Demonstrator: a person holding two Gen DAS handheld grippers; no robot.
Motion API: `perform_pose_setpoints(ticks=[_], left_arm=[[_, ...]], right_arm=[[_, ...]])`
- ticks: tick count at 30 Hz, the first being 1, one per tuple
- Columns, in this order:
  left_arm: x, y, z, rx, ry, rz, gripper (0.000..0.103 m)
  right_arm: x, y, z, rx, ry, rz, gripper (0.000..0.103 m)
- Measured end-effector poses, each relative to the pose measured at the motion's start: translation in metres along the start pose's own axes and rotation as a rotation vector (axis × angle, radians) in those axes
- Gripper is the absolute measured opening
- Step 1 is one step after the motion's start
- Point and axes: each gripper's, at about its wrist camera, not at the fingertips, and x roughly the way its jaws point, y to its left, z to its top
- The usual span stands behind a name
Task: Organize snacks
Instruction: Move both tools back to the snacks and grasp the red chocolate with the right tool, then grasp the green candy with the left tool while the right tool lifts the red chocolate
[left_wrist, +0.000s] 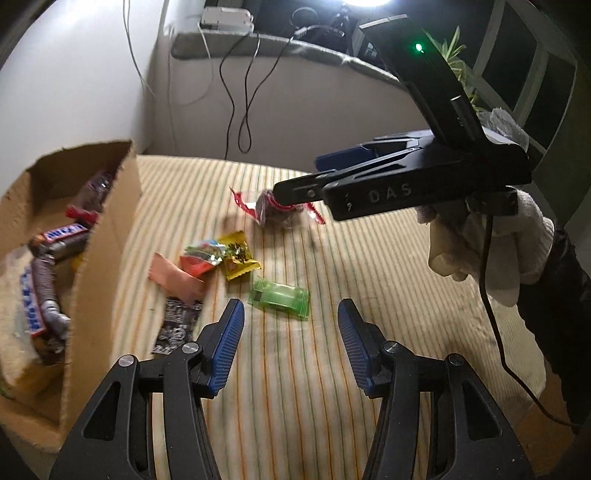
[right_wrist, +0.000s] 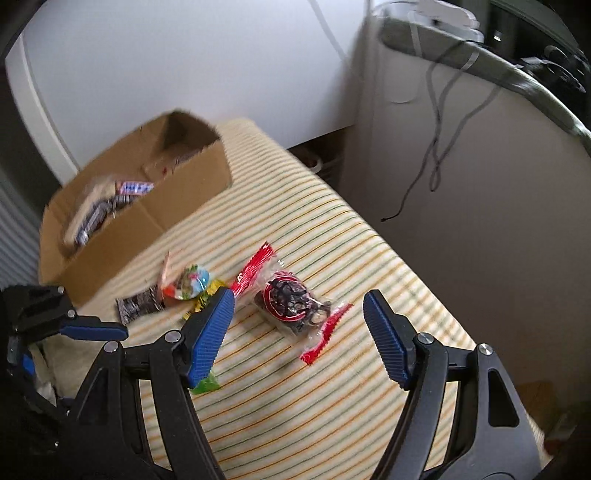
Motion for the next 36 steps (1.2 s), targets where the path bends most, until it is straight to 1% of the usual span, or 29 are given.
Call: perform_pose_setpoints(ticks=[5, 10, 14, 18, 19, 20, 23, 25, 28, 31, 33, 36], left_arm=[[0.023, 0.000, 0.004, -0.025, 0.039, 0.012, 0.052], [0.038, -0.001, 0.004, -0.038, 0.064, 0.028, 0.052], [0.046, -0.010, 0.010, -0.003, 0.060, 0.053, 0.052], [0.053, -0.022, 0.012, 0.038, 0.056, 0.085, 0.051], [0.055, -0.025, 0.012, 0.049, 0.055, 0.094, 0.051], [0.056, -0.027, 0.012, 0.063, 0.054, 0.104, 0.048], [0.059, -0.033, 0.013, 0.098, 0.053, 0.126, 0.042], [0.060, -0.032, 0.014, 0.111, 0.050, 0.138, 0.037], [0.061, -0.035, 0.013, 0.132, 0.050, 0.144, 0.034], [0.059, -0.034, 0.011, 0.141, 0.049, 0.144, 0.033], [0.058, -0.034, 0.010, 0.138, 0.049, 0.139, 0.032], [0.045, -0.032, 0.004, 0.122, 0.046, 0.127, 0.032]], right_arm=[[0.023, 0.000, 0.002, -0.076, 0.035, 0.001, 0.075], [0.040, 0.000, 0.006, -0.112, 0.054, 0.040, 0.075], [0.052, 0.003, 0.005, -0.140, 0.074, 0.051, 0.075], [0.061, 0.004, 0.004, -0.136, 0.091, 0.050, 0.074], [0.061, 0.004, 0.003, -0.135, 0.094, 0.048, 0.073], [0.062, 0.004, 0.002, -0.135, 0.093, 0.046, 0.073], [0.060, 0.001, 0.001, -0.113, 0.089, 0.046, 0.065], [0.059, -0.003, 0.001, -0.101, 0.089, 0.040, 0.053], [0.057, -0.005, 0.000, -0.092, 0.095, 0.024, 0.046], [0.055, -0.006, -0.003, -0.089, 0.097, 0.015, 0.040], [0.052, -0.006, -0.005, -0.082, 0.095, 0.007, 0.038], [0.048, -0.004, -0.009, -0.077, 0.092, -0.009, 0.037]])
